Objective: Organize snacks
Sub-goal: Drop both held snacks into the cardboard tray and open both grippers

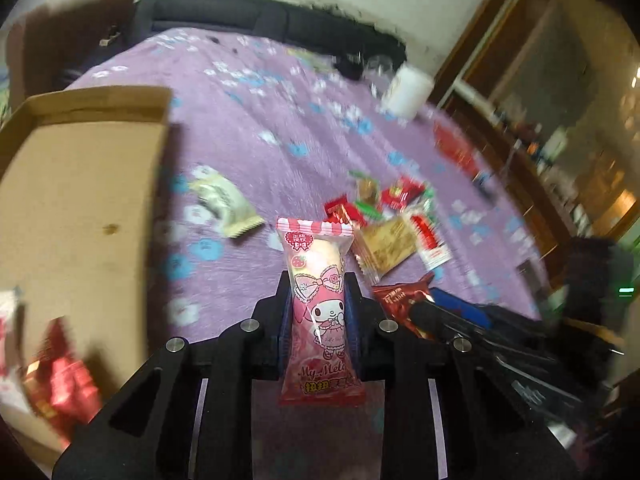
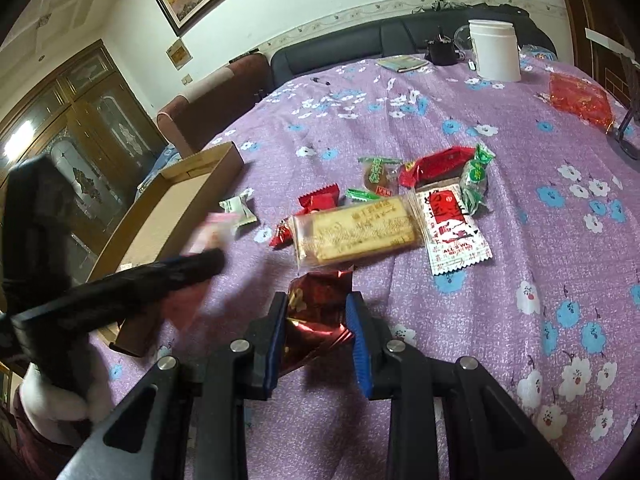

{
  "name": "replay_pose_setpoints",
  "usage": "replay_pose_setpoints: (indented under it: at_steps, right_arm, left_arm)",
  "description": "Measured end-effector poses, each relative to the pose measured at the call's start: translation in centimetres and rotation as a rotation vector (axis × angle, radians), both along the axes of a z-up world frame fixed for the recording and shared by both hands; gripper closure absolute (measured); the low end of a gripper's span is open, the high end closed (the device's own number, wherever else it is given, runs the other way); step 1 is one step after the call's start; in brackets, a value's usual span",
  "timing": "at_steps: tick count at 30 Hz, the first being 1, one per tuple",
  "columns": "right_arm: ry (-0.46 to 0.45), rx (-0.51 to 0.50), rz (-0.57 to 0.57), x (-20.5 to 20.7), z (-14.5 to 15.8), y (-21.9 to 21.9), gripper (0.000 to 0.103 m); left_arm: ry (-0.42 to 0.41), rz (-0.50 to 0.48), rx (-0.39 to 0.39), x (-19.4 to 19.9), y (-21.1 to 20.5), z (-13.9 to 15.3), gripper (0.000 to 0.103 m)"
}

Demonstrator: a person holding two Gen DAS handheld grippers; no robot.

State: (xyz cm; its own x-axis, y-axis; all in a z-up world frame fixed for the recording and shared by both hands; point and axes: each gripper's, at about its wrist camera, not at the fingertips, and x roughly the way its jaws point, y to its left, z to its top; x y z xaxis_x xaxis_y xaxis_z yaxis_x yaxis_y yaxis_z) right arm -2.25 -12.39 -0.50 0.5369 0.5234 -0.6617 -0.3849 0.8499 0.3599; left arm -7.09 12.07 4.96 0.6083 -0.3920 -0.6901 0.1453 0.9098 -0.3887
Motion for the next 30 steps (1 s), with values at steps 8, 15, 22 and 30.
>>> replay_pose_setpoints:
  at_steps: [8,15,22,30]
  right_arm:
    - [0.002,0.075,0.047,-0.3,2.7,1.6,0.071]
    - [-0.007,0.062,0.167,0.2,5.3,7.9,0.071]
    - [0.005,-0.022,0.287,1.1,5.3,16.2,0.071]
    - [0.071,-0.098,0.362,2.9,2.8,23.4,0.069]
  left_arm:
    - [-0.043,0.227,-0.008,-3.5,10.0,1.7,0.08]
    - [-0.004,0.362,-0.016,-4.3,16.4,0.2,0.08]
    - [0.015,0.371,0.027,-2.3,18.4,-0.6,0.08]
    - [0.038,0.372,-0.019,-1.4,20.7,-1.5,0.08]
